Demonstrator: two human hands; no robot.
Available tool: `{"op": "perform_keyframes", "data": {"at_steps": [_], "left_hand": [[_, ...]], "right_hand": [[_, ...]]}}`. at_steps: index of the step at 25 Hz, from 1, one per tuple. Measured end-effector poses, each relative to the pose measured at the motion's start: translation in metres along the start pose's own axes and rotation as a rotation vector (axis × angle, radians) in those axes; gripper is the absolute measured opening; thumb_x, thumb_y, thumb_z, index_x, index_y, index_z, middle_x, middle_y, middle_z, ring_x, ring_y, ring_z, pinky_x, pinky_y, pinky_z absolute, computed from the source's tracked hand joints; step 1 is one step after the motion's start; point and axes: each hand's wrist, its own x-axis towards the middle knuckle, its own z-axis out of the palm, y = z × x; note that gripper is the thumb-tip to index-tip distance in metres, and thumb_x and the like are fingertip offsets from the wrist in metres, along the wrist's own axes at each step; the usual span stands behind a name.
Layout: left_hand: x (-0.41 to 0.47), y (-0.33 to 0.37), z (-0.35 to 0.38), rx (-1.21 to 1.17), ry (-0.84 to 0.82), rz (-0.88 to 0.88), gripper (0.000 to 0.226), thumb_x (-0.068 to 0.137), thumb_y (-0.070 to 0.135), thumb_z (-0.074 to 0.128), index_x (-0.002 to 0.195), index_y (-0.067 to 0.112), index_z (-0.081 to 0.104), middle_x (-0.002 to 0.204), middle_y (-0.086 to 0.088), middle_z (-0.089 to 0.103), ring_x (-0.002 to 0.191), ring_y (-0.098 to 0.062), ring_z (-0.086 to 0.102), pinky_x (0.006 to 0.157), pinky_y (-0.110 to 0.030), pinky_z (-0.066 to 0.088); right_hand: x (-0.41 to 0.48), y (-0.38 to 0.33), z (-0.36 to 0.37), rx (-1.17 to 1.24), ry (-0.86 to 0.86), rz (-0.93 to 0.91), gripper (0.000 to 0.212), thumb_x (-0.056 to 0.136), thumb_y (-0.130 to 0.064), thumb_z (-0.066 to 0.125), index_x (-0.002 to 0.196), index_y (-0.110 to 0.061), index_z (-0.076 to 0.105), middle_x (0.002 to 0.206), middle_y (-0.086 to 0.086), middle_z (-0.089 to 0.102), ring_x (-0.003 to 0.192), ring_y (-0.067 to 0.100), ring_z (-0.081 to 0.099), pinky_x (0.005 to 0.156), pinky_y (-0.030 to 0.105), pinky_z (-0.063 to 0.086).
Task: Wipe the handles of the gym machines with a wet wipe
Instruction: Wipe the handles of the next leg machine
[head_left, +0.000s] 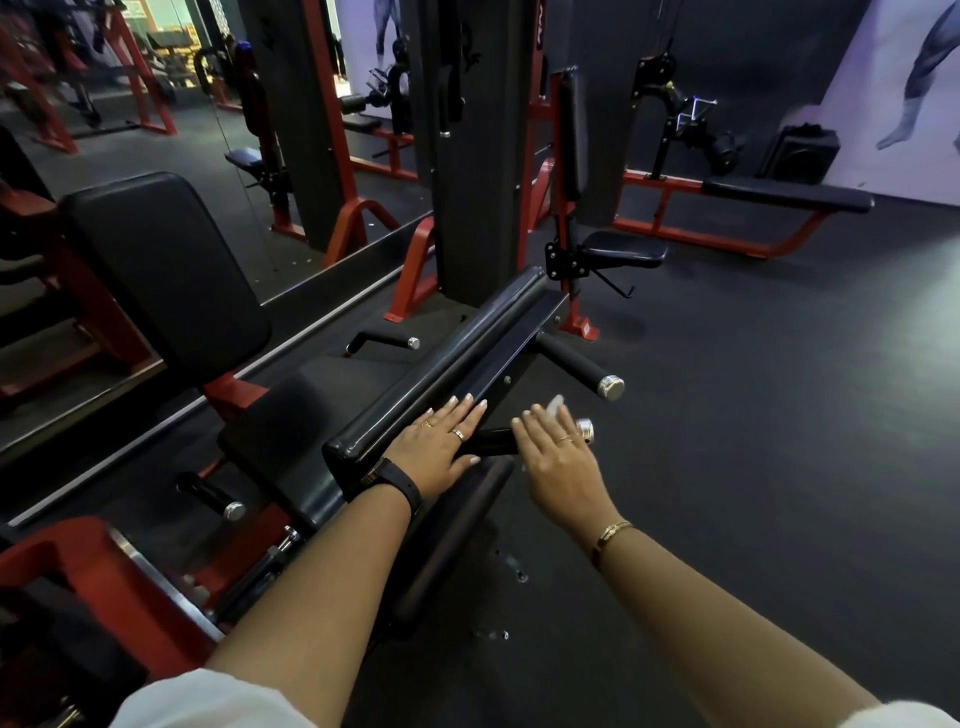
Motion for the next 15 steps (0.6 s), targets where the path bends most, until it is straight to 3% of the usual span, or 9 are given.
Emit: {"op": "perform_keyframes", "data": {"at_steps": [3,7,11,15], "left_hand": [[0.0,0.001,0.001,0.0,-0.01,-0.005,0.065,0.101,0.042,0.034,0.153,0.023,-0.002,0.161,0.002,-0.003,0.148,-0.013,-0.002,0.12,-0.032,0.004],[0.001,0.0,0.001,0.006,-0.009,0.0,0.063,0.101,0.041,0.033,0.153,0.023,0.002,0.161,0.002,-0.003,0.148,-0.014,-0.002,0.12,-0.032,0.005],[0.0,0.001,0.001,0.003,-0.01,-0.007,0.062,0.101,0.041,0.034,0.153,0.023,0.004,0.161,0.002,-0.002,0.148,-0.014,-0.001,0.12,-0.032,0.005],[0.001,0.001,0.0,0.017,-0.005,-0.001,0.062,0.101,0.041,0.034,0.153,0.023,0.005,0.161,0.002,-0.003,0.148,-0.015,0.0,0.119,-0.031,0.004]], "right_hand": [[-0.03,0.025,-0.006,-0.031,-0.012,-0.097,0.048,0.093,-0.013,0.039,0.14,-0.007,0.043,0.147,0.009,0.041,0.138,0.025,0.035,0.115,0.047,0.021],[-0.026,0.037,-0.016,0.036,0.006,0.292,0.048,0.094,-0.014,0.035,0.141,-0.002,0.039,0.145,0.015,0.042,0.139,0.03,0.033,0.115,0.051,0.024],[-0.026,0.011,-0.016,0.108,-0.057,0.14,0.048,0.094,-0.016,0.033,0.139,-0.002,0.043,0.144,0.017,0.044,0.14,0.027,0.03,0.117,0.044,0.022],[-0.041,0.008,-0.026,0.329,0.064,0.429,0.05,0.093,-0.012,0.032,0.14,0.002,0.041,0.148,0.016,0.036,0.141,0.025,0.027,0.118,0.028,0.019]]}}
